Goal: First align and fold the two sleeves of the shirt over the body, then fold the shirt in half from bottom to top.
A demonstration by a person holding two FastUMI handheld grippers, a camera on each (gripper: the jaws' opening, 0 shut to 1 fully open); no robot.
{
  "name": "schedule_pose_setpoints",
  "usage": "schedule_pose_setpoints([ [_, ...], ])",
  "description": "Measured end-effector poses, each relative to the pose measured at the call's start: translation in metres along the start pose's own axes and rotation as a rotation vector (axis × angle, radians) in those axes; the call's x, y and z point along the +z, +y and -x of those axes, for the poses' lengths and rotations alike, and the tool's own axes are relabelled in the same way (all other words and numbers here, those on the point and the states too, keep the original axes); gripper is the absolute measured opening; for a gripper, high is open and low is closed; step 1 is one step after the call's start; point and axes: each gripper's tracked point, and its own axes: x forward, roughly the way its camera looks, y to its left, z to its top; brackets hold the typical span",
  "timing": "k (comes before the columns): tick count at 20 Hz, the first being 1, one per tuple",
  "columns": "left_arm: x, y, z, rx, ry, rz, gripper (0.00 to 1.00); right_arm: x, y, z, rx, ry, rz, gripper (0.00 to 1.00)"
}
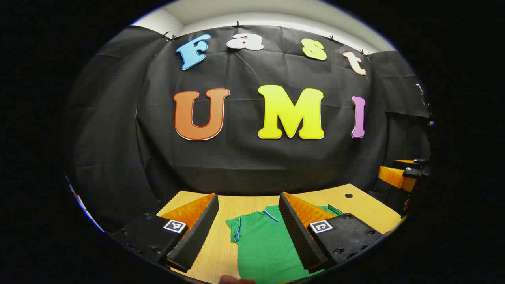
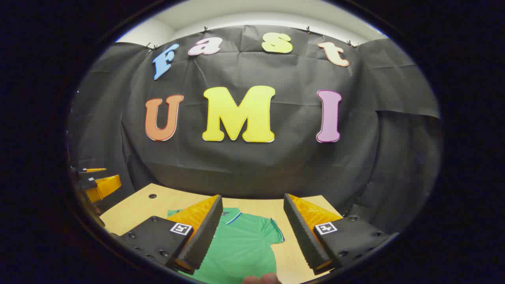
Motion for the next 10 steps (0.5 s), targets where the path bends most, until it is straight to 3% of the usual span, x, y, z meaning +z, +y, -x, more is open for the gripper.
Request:
schedule_pose_setpoints([
  [10,-0.001,-0.003,-0.004,-0.004,0.006,-0.011,0.98,-0.004,-0.015,-0.004,-0.029,0.013,-0.015,0.95],
])
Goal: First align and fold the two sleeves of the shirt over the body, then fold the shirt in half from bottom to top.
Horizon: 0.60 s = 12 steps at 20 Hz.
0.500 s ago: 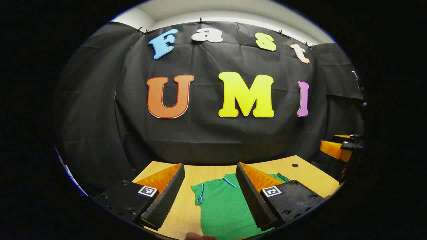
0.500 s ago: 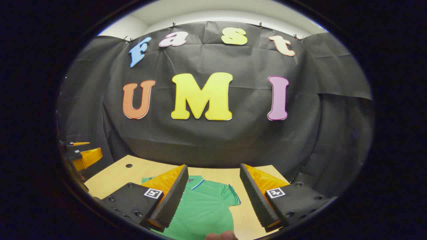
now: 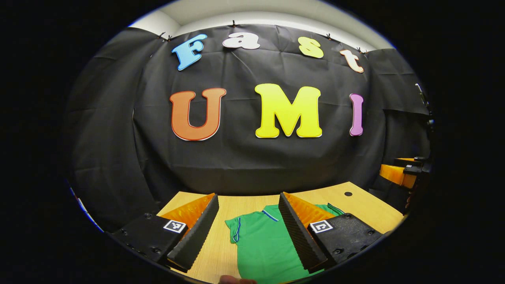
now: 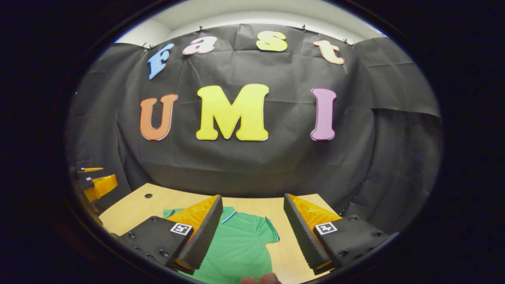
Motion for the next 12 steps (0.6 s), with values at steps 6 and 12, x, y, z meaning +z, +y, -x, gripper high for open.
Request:
schedule_pose_setpoints([
  [6,-0.003,-0.002,-0.002,-0.003,0.008,0.008,0.98,-0.010,-0.008,-0.012,-0.013,0.035,-0.005,0.97],
  [12,-0.017,0.003,0.001,0.026,0.056,0.024,0.98,-0.036,-0.024,-0.066,0.034,0.130,0.045,0.97],
])
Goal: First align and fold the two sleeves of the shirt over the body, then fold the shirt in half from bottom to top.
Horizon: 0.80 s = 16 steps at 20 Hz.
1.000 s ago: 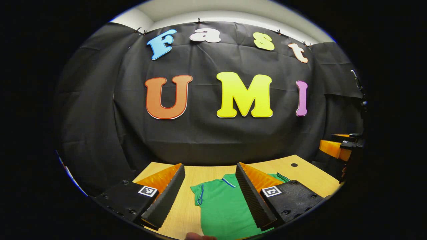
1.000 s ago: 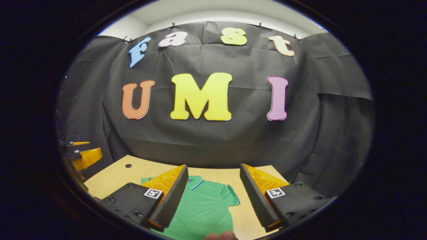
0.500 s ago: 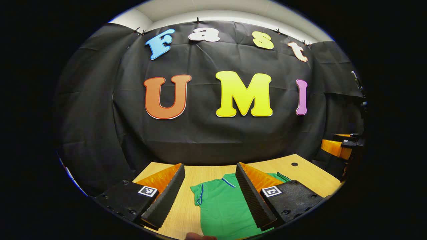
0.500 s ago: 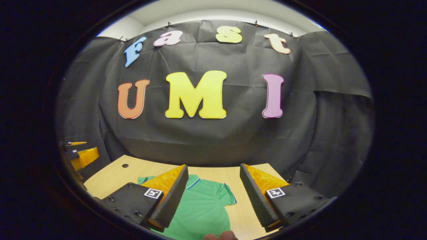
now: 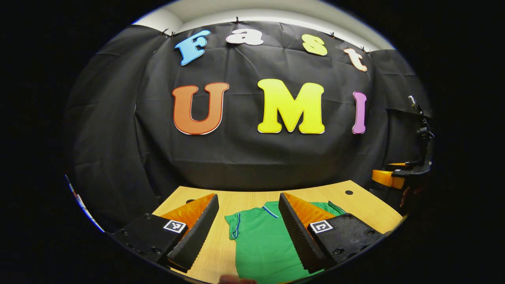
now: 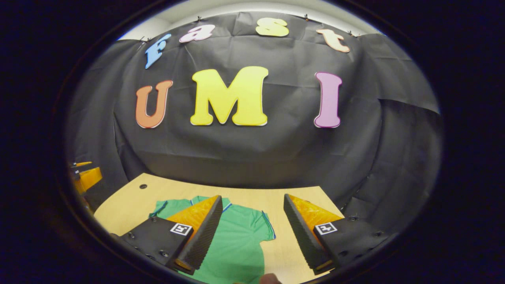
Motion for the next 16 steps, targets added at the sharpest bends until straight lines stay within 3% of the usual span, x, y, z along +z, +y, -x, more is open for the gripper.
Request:
schedule_pose_setpoints([
  [5,0.000,-0.010,-0.006,0.009,0.014,0.015,0.98,-0.053,-0.007,-0.084,0.080,0.157,0.042,0.96],
  [9,-0.015,-0.013,-0.014,0.051,0.062,0.060,0.98,-0.104,-0.026,-0.152,0.064,0.261,0.019,0.85],
  [11,-0.022,-0.009,-0.011,0.073,0.081,0.079,0.98,-0.127,-0.031,-0.181,0.058,0.299,-0.003,0.84],
  [14,-0.034,-0.006,-0.006,0.110,0.111,0.051,0.98,-0.156,-0.036,-0.217,0.060,0.338,-0.020,0.87],
  [16,-0.043,-0.003,-0.002,0.125,0.129,0.035,0.98,-0.166,-0.039,-0.236,0.051,0.351,-0.032,0.79],
])
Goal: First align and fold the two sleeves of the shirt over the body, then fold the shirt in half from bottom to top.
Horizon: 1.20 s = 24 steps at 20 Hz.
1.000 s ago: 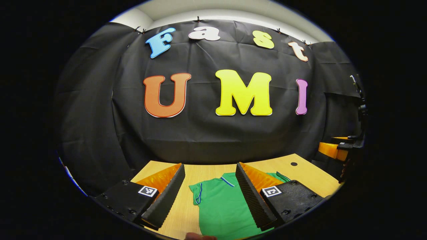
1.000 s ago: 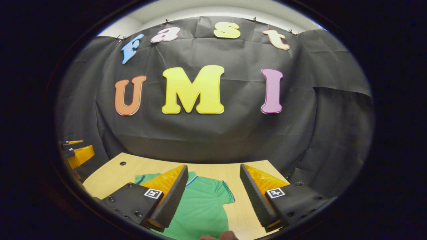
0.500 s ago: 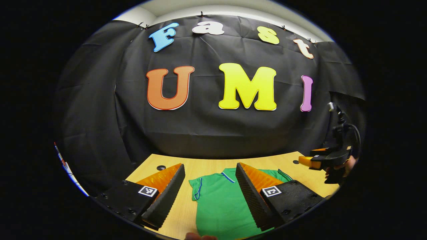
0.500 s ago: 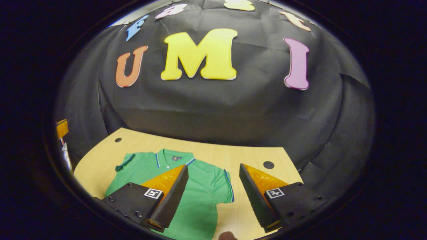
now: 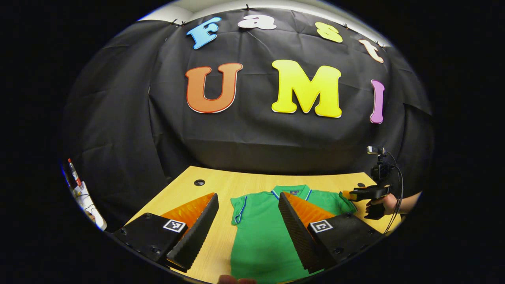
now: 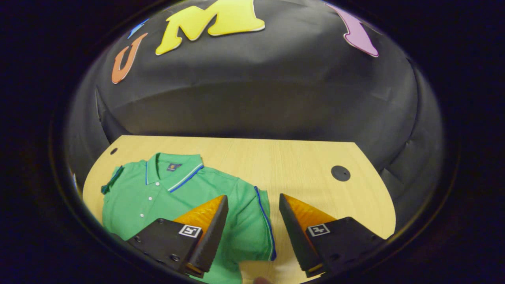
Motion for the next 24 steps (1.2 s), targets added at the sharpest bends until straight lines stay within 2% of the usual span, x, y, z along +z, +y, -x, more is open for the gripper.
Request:
schedule_pose_setpoints([
  [3,-0.003,0.002,0.002,0.014,0.015,-0.006,0.98,-0.003,-0.007,-0.021,-0.013,0.021,-0.013,0.78],
  [5,-0.006,0.004,0.001,0.020,0.019,-0.013,0.98,-0.007,-0.009,-0.028,-0.019,0.034,-0.015,0.61],
  [10,-0.021,0.006,0.005,0.034,0.045,-0.009,0.98,-0.016,-0.013,-0.034,-0.022,0.062,-0.027,0.63],
  [11,-0.021,0.007,0.005,0.036,0.046,-0.013,0.98,-0.017,-0.012,-0.036,-0.018,0.070,-0.030,0.51],
  [13,-0.024,0.012,0.003,0.048,0.051,-0.035,0.98,-0.020,-0.016,-0.034,-0.037,0.080,-0.032,0.48],
  [14,-0.026,0.014,0.004,0.050,0.056,-0.041,0.98,-0.020,-0.018,-0.038,-0.044,0.083,-0.029,0.40],
  [15,-0.027,0.016,0.005,0.054,0.058,-0.043,0.98,-0.020,-0.018,-0.039,-0.044,0.088,-0.025,0.26],
  [17,-0.029,0.018,0.006,0.058,0.062,-0.035,0.98,-0.025,-0.015,-0.039,-0.029,0.116,-0.038,0.28],
  [18,-0.031,0.018,0.006,0.059,0.065,-0.031,0.98,-0.025,-0.023,-0.040,-0.058,0.124,-0.039,0.24],
  [19,-0.031,0.019,0.007,0.057,0.068,-0.030,0.98,-0.021,-0.022,-0.031,-0.053,0.130,-0.050,0.05],
  [20,-0.031,0.019,0.007,0.055,0.068,-0.033,0.98,-0.024,-0.020,-0.035,-0.038,0.141,-0.058,0.01],
  [21,-0.030,0.019,0.007,0.054,0.066,-0.037,0.98,-0.022,-0.019,-0.034,-0.031,0.144,-0.058,0.05],
  [24,-0.030,0.020,0.007,0.051,0.061,-0.039,0.98,-0.011,-0.014,-0.026,-0.001,0.132,-0.062,0.05],
])
